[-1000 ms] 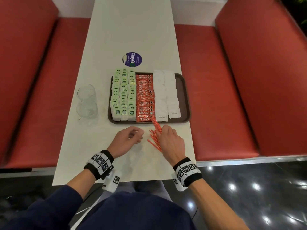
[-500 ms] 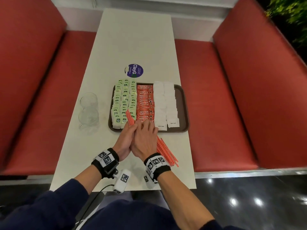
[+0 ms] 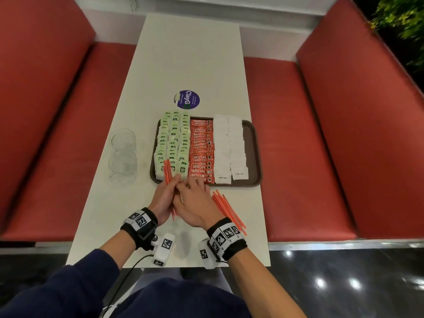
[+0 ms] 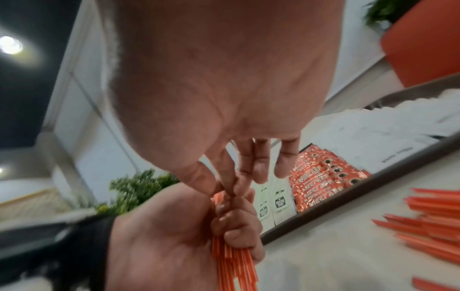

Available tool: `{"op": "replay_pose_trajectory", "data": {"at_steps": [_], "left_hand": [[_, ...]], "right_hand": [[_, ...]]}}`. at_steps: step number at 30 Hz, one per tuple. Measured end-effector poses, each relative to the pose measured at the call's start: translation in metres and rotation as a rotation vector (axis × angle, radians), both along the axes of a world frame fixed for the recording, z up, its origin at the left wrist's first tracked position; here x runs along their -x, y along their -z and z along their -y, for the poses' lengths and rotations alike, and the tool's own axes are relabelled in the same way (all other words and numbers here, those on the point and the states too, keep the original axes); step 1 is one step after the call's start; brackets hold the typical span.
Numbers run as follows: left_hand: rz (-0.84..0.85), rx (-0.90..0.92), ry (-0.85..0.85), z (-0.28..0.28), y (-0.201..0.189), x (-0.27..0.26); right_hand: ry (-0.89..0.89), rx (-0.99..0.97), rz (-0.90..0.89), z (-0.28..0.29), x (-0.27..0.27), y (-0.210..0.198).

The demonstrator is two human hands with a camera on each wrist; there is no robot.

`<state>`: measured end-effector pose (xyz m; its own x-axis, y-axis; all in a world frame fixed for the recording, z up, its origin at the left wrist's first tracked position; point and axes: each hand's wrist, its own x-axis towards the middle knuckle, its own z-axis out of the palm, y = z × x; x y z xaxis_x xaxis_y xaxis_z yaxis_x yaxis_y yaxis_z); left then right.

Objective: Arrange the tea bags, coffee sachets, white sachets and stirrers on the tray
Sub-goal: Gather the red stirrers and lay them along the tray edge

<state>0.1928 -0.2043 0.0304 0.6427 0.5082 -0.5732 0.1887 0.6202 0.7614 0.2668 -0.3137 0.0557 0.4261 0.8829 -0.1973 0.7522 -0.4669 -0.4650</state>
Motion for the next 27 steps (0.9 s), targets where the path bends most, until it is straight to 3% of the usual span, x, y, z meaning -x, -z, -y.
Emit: {"op": "replay_pose_trajectory", "data": {"at_steps": [2, 6, 11, 16, 20, 24, 27], "left_hand": [[-0.017, -0.162, 0.008, -0.004, 0.001, 0.0], [-0.008, -0.365, 0.013, -0.002, -0.004, -0.003], [0.032, -0.35, -0.016, 0.005, -0.001, 0.0], [0.04, -0.424, 0.042, 0.005, 0.008, 0.008], [-0.035, -0.418, 0.092, 0.011, 0.012, 0.008], [-0.18, -0.624, 0.128, 0.007, 0.03, 0.002], [-0.25, -0.663, 0.173, 0.007, 0.023, -0.003]], "right_hand": [[0.104, -0.196, -0.127, 0.008, -0.006, -0.005], [0.245, -0.51, -0.131, 0.019, 0.0, -0.019], [0.086, -0.456, -0.123, 0.021, 0.014, -0.017], [-0.002, -0.407, 0.058, 0.02, 0.016, -0.002], [-0.106, -0.4, -0.028, 0.008, 0.015, 0.0], [-0.156, -0.354, -0.018, 0.002, 0.009, 0.01], [-0.143, -0.341, -0.001, -0.003, 0.008, 0.011]]}}
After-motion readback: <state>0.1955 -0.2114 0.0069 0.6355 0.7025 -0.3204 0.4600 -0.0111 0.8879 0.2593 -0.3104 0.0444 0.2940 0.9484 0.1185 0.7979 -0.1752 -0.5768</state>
